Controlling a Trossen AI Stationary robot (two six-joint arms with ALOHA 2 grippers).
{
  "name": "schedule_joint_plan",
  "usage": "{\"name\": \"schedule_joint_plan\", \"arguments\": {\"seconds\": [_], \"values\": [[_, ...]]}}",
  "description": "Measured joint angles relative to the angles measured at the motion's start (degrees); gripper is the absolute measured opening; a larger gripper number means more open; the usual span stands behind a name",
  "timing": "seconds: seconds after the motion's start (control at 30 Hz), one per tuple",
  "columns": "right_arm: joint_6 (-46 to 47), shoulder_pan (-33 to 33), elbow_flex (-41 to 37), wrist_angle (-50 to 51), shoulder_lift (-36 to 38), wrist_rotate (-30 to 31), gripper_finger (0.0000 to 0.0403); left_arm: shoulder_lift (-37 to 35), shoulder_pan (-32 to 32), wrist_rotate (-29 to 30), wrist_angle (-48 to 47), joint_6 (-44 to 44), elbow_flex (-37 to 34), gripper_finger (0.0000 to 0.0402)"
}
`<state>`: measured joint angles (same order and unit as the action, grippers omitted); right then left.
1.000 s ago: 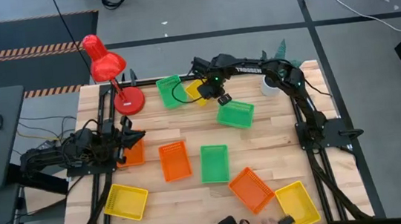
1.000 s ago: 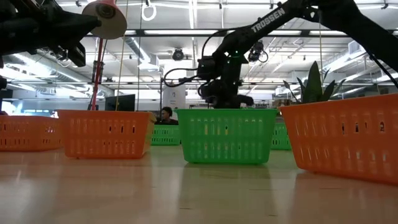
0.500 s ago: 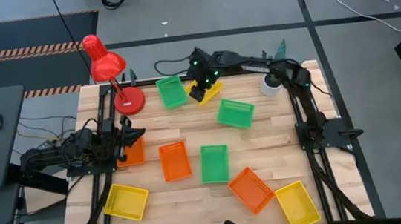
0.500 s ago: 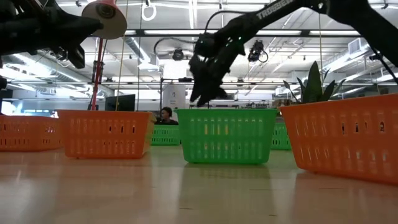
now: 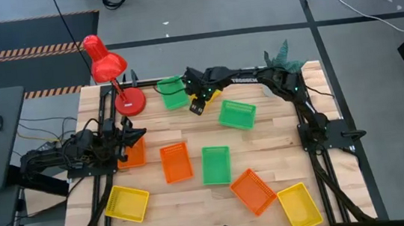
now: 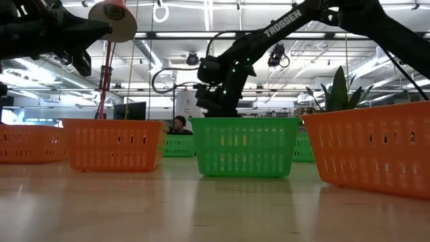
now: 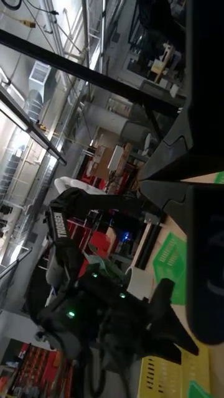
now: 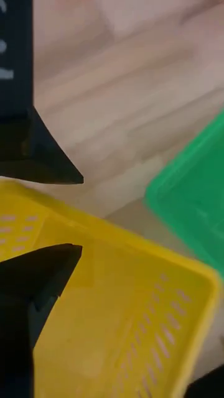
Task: Stack baskets by color
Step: Move the top right yellow bin to the top center of the table
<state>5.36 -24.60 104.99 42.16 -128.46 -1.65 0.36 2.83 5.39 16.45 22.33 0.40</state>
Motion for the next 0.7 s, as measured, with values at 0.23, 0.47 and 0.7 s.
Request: {"name": "schedule_joint_plan", "arguments": {"seconds": [0.23, 0.47, 0.7], "values": [[-7.8, 1.3, 0.0, 0.6, -0.6, 4.9, 0.0088, 0.0, 0.0, 0.0, 0.0, 0.6, 0.0, 0.0011], [-28.6, 2.0, 0.0, 7.8, 3.0, 1.5, 0.0012, 0.0, 0.0, 0.0, -0.1, 3.3, 0.0, 0.0014], [-40.0, 0.5, -1.0, 11.8, 4.3, -0.3, 0.0008, 0.0, 0.0, 0.0, -0.6, 3.8, 0.0, 0.0012]]}}
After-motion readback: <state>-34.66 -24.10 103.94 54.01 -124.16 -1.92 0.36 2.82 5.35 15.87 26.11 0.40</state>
